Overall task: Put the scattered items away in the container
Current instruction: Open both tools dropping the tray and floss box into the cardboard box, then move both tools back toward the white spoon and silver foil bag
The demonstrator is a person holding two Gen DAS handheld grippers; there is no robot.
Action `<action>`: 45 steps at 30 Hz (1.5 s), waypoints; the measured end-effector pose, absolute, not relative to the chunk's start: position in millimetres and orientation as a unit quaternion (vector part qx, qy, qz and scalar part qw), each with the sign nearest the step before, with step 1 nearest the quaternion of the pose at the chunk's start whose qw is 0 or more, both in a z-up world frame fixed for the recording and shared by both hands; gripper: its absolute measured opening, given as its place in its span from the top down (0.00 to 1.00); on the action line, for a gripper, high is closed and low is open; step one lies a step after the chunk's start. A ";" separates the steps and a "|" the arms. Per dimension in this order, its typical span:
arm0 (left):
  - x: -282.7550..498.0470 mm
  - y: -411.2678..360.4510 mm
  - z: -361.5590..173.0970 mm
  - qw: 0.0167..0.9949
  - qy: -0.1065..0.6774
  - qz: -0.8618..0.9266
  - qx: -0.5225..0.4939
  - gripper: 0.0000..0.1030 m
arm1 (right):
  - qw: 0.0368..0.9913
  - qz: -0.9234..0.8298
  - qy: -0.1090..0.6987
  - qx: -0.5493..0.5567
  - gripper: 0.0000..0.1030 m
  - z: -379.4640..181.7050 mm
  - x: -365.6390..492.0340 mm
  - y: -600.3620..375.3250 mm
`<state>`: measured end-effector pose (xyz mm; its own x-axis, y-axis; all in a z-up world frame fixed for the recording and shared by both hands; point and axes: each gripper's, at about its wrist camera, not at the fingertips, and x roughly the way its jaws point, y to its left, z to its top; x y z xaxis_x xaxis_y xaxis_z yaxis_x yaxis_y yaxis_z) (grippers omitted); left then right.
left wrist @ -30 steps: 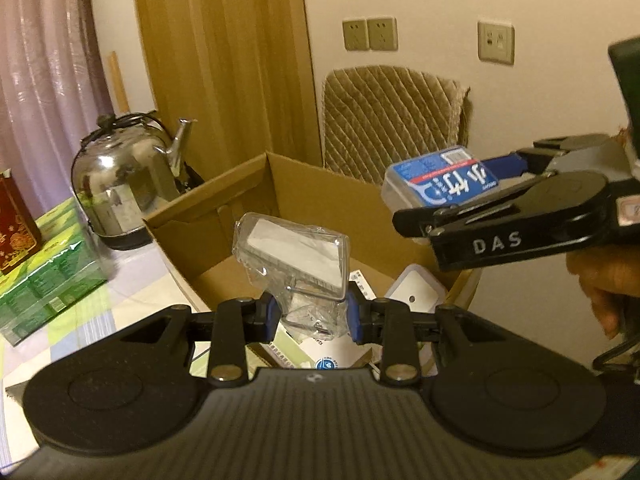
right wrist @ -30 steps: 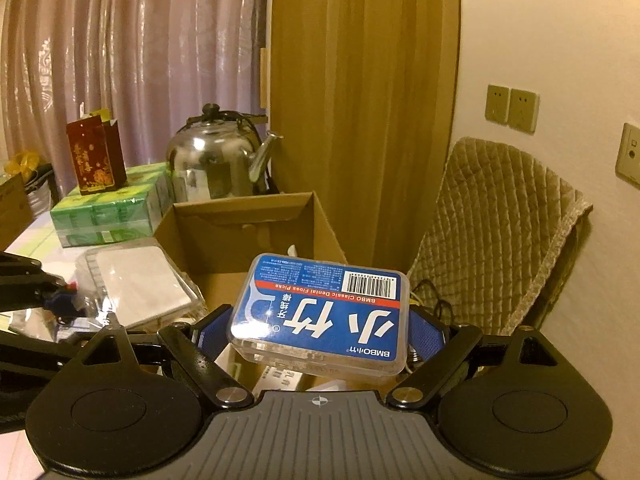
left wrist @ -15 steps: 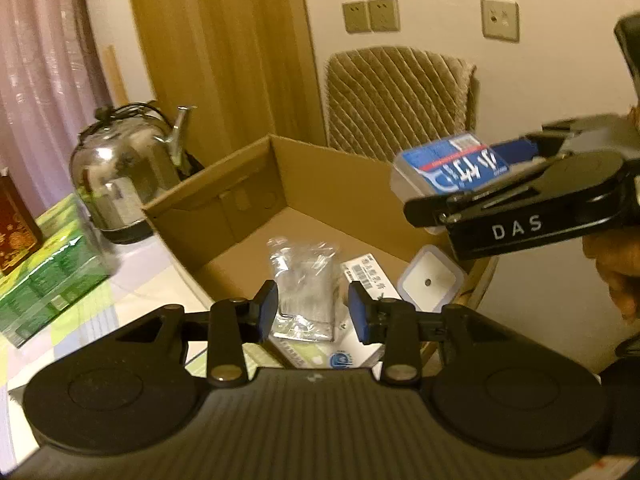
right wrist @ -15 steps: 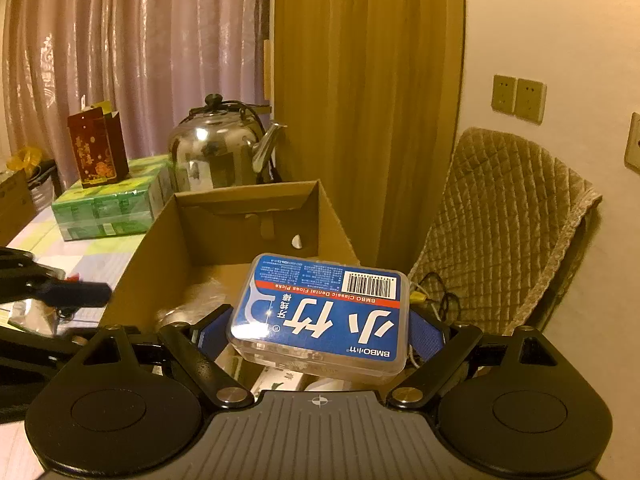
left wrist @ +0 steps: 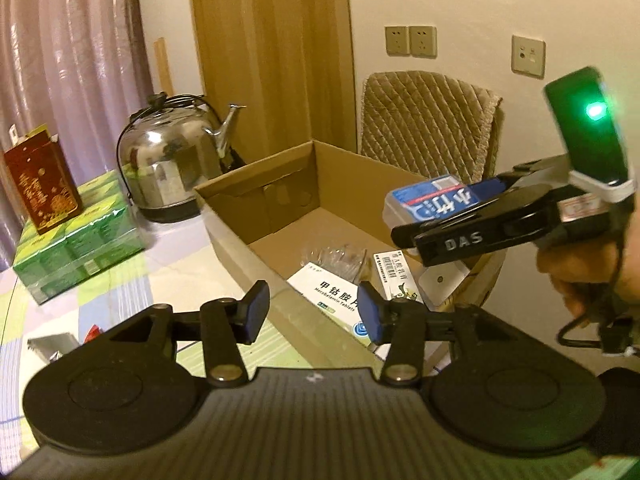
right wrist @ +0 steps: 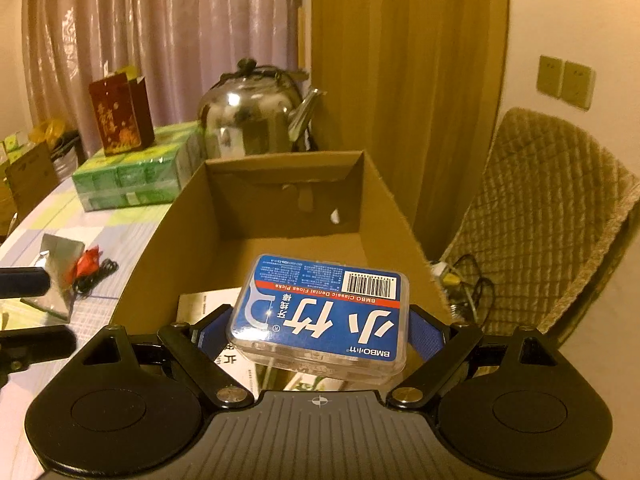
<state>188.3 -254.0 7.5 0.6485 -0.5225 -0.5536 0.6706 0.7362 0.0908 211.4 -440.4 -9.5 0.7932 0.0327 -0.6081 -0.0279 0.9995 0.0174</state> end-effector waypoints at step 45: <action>107.9 -41.1 -12.8 0.934 0.340 -0.100 0.044 0.26 | 0.948 0.128 0.290 0.036 0.02 16.4 94.4 -313.8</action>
<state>107.9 -41.1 -12.8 0.7489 -0.1577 -0.6436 0.2173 0.9760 0.0137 94.4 -313.8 16.4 0.7993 0.2634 -0.5401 -0.2222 0.9647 0.1416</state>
